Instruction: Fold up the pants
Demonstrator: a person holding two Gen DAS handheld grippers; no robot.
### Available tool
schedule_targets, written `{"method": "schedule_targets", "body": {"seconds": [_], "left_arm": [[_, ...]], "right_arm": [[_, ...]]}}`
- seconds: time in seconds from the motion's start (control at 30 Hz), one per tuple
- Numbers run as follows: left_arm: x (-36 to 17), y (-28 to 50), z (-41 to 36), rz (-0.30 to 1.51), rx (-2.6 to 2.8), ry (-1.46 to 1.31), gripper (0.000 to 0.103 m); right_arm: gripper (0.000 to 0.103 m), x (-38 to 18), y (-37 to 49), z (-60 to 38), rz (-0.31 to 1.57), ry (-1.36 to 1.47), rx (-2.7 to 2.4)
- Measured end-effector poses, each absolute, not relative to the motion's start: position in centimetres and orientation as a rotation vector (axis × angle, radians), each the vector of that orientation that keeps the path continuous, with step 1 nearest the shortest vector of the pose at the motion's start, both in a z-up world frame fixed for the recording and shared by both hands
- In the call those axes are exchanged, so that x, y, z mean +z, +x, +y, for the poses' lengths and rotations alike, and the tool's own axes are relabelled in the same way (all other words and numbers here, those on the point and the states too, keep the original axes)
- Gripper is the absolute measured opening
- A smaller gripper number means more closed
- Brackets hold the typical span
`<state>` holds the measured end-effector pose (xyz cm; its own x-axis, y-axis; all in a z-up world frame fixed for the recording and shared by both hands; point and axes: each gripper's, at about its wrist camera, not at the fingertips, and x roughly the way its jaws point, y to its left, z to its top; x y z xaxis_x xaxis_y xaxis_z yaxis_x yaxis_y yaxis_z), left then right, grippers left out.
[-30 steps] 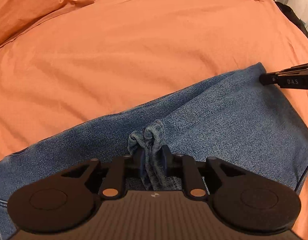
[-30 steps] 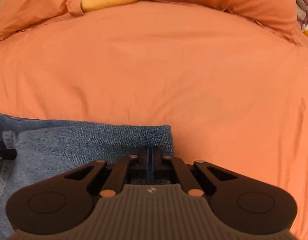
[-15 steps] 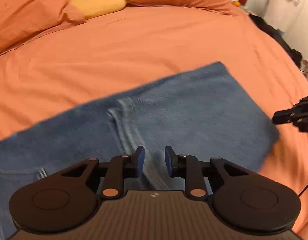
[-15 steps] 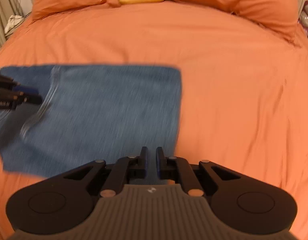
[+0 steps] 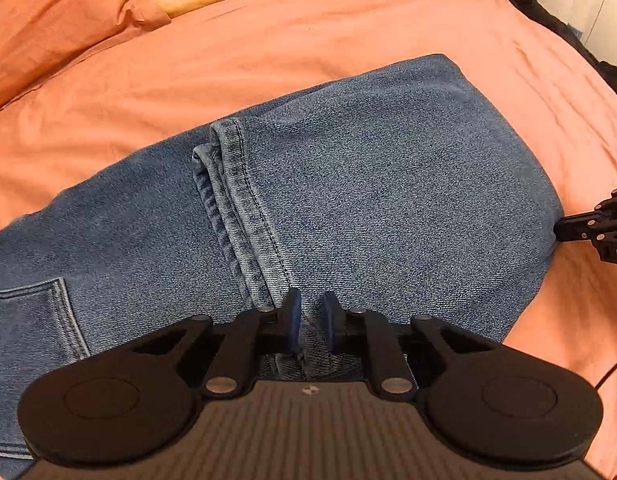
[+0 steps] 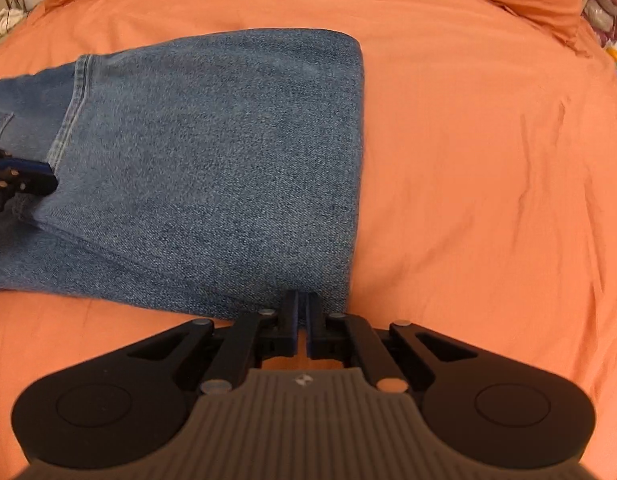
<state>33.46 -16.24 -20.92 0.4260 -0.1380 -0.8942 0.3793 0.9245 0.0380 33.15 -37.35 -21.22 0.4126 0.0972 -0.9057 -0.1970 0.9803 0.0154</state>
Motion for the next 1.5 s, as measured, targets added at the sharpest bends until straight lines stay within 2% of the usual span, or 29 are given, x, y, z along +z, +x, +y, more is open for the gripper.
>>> {"method": "schedule_targets", "body": {"seconds": [0.07,0.13,0.2,0.23,0.3,0.33,0.47,0.53,0.67,0.73,0.9,1.17,1.4,1.5], "left_arm": [[-19.8,32.7,-16.2,1.064,-0.312,0.274,0.02],[-18.1,31.1,-15.2,1.002,-0.305,0.29,0.034],[-16.4,29.2,-13.1,0.942,-0.31,0.27,0.044],[-15.6,28.7,-12.0,0.93,-0.299,0.251,0.046],[-14.0,27.7,-9.0,0.918,-0.259,0.205,0.048],[-13.3,27.4,-7.7,0.914,-0.231,0.181,0.052],[-11.1,26.1,-1.1,0.899,-0.088,0.085,0.064],[-10.3,25.7,2.1,0.896,-0.019,0.043,0.069],[-10.2,25.3,8.7,0.916,0.111,-0.112,0.074],[-10.9,24.6,11.8,0.925,0.15,-0.229,0.083],[-14.2,23.7,17.1,0.932,0.238,-0.456,0.084],[-20.1,23.4,21.4,0.855,0.293,-0.88,0.086],[-23.3,25.2,22.4,0.834,0.272,-0.997,0.092],[-23.7,25.5,22.5,0.829,0.254,-0.979,0.086]], "right_arm": [[0.0,-20.7,33.4,-36.8,1.14,-0.138,0.176],[0.0,-19.6,33.3,-36.2,1.137,-0.184,0.173],[0.0,-18.0,32.9,-35.6,1.109,-0.215,0.191],[0.001,-17.2,32.6,-35.3,1.092,-0.224,0.211],[0.005,-15.8,31.9,-34.1,1.056,-0.264,0.261],[0.006,-15.2,31.7,-33.3,1.041,-0.296,0.296],[0.023,-13.7,30.8,-28.9,0.968,-0.456,0.436],[0.025,-13.1,30.4,-26.5,0.935,-0.515,0.499],[0.039,-12.7,30.8,-21.8,0.86,-0.619,0.617],[0.04,-13.0,31.3,-19.6,0.826,-0.679,0.671],[0.038,-14.6,33.3,-15.5,0.825,-0.877,0.729],[0.038,-17.4,36.9,-12.3,0.877,-1.007,0.82],[0.038,-19.8,38.8,-11.1,0.964,-1.039,0.883],[0.038,-20.0,40.1,-11.6,1.01,-0.985,0.917]]}}
